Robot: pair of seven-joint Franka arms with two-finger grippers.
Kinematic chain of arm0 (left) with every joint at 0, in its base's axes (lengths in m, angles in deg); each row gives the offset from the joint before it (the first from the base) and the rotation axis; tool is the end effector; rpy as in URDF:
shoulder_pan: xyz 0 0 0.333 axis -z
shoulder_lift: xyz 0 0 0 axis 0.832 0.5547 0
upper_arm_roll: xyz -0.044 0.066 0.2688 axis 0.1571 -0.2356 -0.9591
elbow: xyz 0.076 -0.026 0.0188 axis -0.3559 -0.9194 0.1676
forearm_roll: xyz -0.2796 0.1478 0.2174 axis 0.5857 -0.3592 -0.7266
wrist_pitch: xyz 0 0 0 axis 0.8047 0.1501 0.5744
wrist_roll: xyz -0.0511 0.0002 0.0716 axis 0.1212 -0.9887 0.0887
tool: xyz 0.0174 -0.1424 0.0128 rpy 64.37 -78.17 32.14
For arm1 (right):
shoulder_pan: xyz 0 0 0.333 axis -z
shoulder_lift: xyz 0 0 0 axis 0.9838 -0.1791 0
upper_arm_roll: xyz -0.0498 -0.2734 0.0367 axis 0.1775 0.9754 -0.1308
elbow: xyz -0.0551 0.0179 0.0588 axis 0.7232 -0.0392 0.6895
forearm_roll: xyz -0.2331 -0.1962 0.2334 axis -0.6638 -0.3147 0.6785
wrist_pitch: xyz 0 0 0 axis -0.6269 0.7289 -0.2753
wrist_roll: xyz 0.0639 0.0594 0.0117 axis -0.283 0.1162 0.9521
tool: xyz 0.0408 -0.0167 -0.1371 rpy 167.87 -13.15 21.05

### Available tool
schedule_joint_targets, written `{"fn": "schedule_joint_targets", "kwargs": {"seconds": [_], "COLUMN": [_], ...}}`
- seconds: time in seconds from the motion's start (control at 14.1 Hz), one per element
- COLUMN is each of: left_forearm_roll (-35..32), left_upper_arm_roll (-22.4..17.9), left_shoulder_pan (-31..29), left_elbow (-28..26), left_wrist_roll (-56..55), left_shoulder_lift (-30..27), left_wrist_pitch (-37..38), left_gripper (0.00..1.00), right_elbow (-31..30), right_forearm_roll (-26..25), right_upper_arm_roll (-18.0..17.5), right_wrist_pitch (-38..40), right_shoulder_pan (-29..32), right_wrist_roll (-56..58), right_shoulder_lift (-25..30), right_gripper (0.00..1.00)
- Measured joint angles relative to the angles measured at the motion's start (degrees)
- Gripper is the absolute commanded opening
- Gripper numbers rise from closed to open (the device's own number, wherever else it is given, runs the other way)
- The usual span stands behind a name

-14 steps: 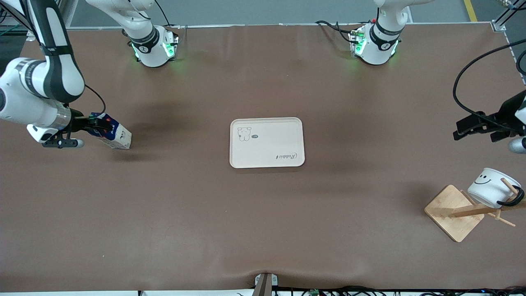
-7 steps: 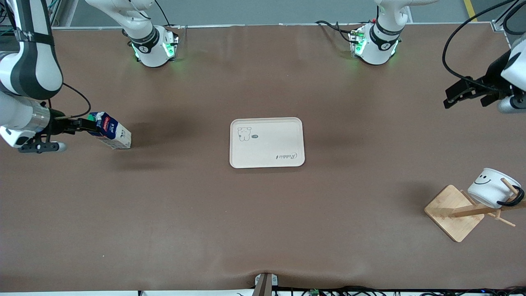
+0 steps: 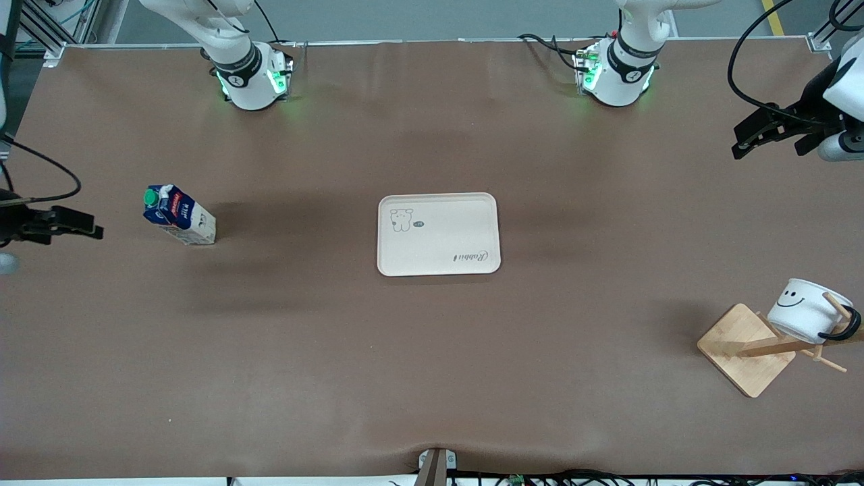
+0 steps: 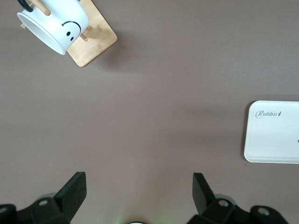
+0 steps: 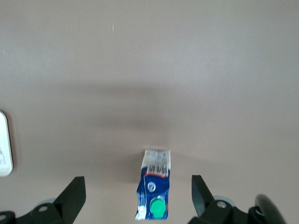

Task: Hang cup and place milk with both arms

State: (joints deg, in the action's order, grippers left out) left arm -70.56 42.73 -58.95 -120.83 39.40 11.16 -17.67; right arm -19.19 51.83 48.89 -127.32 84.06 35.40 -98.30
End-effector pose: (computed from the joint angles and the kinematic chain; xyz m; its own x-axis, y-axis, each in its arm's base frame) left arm 0.5122 -0.0372 0.5812 0.9989 0.0474 0.0011 0.0474 -0.9989 -0.0053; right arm 0.6081 -0.0827 0.4866 0.9959 0.0715 -0.0548 0.0681 -0.9958 -0.0614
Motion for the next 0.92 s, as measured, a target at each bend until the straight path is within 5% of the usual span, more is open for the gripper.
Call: {"fn": "schedule_joint_targets", "kwargs": {"seconds": [0.5, 0.92], "left_forearm_roll": [-0.07, -0.96], "left_upper_arm_roll": [-0.24, -0.32], "left_shoulder_pan": [-0.06, -0.17], "left_elbow": [0.44, 0.48], "left_wrist_roll": [0.0, 0.0], "left_shoulder_lift": [-0.29, -0.31], "left_wrist_pitch": [0.46, 1.69], "left_gripper": [1.0, 1.0], "right_elbow": [5.61, 6.51], "right_forearm_roll": [-3.19, -3.22], "right_upper_arm_roll": [-0.1, 0.53], "right_wrist_pitch": [9.45, 9.98], "right_shoulder_pan": [-4.14, -3.37], "right_wrist_roll": [0.32, 0.01], "right_shoulder_lift": [2.11, 3.93], "right_gripper": [1.0, 1.0]}}
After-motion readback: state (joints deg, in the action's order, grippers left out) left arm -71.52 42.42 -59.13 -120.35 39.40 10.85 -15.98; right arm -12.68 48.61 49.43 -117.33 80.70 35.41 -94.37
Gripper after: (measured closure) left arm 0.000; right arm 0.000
